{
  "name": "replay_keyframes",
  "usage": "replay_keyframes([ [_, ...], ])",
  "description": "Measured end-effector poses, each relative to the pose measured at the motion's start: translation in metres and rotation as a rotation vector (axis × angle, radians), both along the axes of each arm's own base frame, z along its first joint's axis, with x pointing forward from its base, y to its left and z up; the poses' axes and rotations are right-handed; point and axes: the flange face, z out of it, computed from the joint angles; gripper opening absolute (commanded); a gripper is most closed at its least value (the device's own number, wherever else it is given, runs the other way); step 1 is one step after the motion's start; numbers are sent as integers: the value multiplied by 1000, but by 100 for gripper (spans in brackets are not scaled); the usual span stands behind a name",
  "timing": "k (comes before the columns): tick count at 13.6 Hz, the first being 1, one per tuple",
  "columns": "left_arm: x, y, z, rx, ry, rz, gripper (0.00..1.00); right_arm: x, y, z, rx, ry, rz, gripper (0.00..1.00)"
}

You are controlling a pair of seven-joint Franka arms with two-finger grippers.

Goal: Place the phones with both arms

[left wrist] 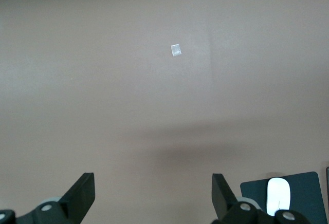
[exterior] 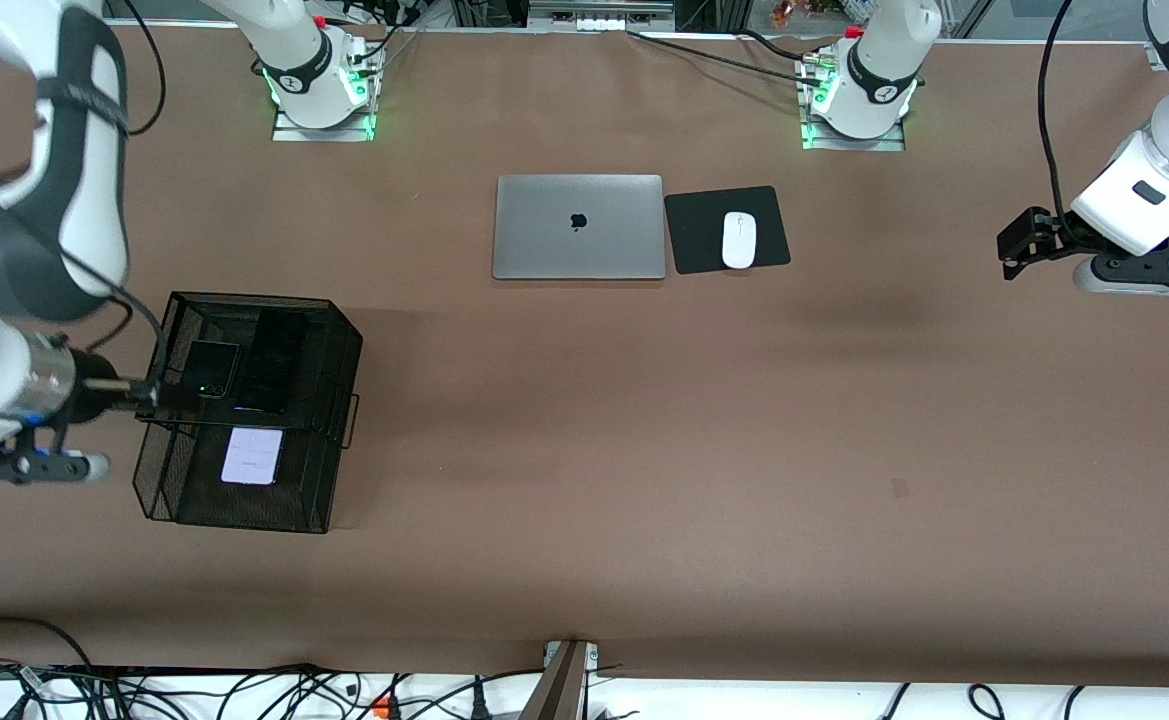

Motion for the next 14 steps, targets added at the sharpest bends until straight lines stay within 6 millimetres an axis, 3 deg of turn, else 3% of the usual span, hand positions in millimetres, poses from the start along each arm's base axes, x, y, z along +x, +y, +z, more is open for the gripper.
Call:
replay_keyframes([
  [4,0,1,0,-3,0,3,100,-41,-13,29,-11,-5,7,100],
  [8,0,2,0,-55,3,18,100,-78,-15,38,-22,-30,43,100],
  [12,-3,1,2,-54,24,20,100,-99,4,57,-57,-46,66,100],
  [14,-3,1,2,-55,25,20,100,-105,-8,67,-48,-46,41,100],
])
